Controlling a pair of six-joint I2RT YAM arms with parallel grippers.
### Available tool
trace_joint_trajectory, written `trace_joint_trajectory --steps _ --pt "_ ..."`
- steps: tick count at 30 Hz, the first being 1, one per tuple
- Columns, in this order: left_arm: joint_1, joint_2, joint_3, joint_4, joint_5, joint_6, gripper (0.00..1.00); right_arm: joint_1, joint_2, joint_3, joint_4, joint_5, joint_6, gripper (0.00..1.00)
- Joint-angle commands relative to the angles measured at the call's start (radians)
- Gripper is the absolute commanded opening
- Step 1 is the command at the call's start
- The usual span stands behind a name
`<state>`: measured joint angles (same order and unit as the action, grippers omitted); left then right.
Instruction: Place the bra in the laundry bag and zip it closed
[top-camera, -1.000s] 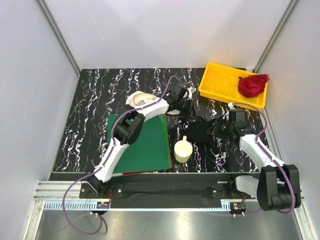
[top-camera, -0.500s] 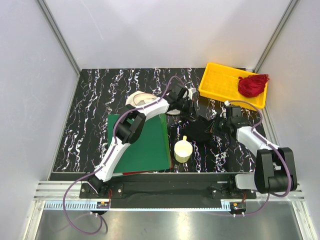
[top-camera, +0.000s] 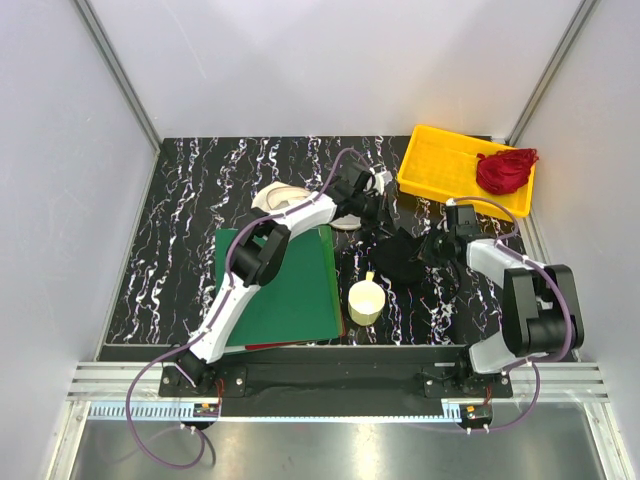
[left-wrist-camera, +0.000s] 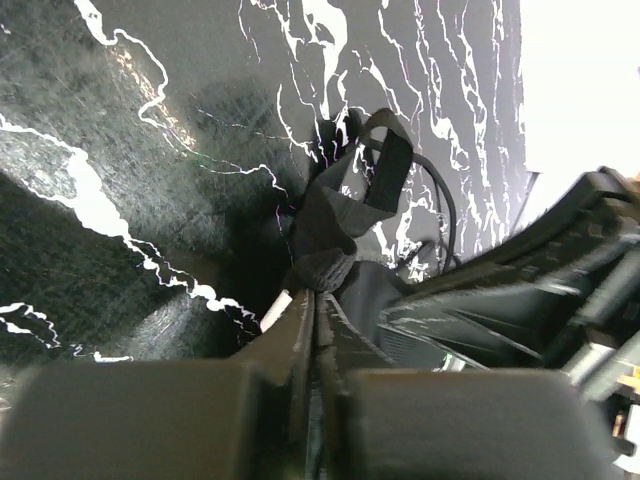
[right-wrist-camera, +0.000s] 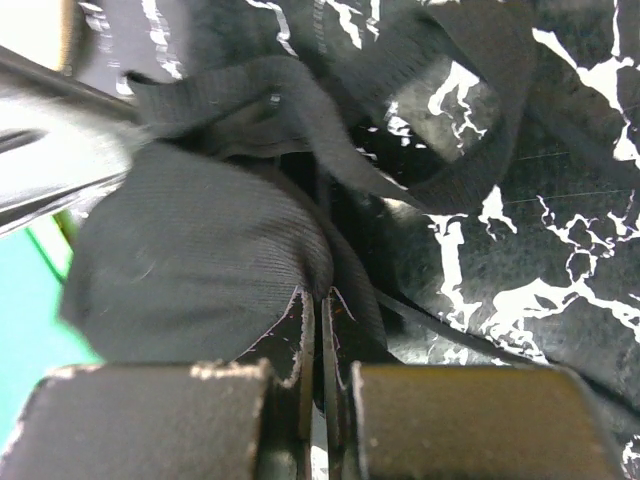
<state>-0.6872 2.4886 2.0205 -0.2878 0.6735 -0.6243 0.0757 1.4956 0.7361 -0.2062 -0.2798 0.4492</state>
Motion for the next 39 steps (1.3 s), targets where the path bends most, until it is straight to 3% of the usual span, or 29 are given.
trace_joint_trajectory --steps 1,2,5,11,14,16,17,32,39 --pt "0.015 -0.026 0.012 0.026 0.044 0.018 0.25 0.001 0.043 0.032 0.028 0.016 0.017 0.0" --pt "0.023 -0.034 0.004 0.026 0.043 0.026 0.39 0.001 0.046 0.029 0.031 0.019 0.02 0.0" --pt "0.043 -0.06 -0.009 0.027 0.047 0.044 0.54 0.001 0.049 0.029 0.031 0.03 0.011 0.0" --pt "0.071 -0.118 -0.043 0.022 0.081 0.066 0.76 -0.001 0.068 0.036 0.031 0.018 0.008 0.0" --pt "0.063 -0.16 -0.087 0.018 0.08 0.089 0.81 0.001 0.069 0.032 0.036 0.017 0.009 0.0" --pt "0.057 -0.174 -0.103 0.003 0.078 0.11 0.94 0.001 0.071 0.032 0.037 0.018 0.009 0.0" --pt "0.049 -0.18 -0.109 -0.01 0.072 0.118 0.95 -0.001 0.071 0.034 0.039 0.016 0.011 0.0" --pt "0.011 -0.129 -0.121 -0.054 0.043 0.138 0.94 0.001 0.083 0.04 0.041 0.007 0.011 0.0" --pt "0.006 -0.099 -0.103 -0.054 0.075 0.11 0.74 0.001 0.089 0.043 0.047 0.005 0.017 0.0"
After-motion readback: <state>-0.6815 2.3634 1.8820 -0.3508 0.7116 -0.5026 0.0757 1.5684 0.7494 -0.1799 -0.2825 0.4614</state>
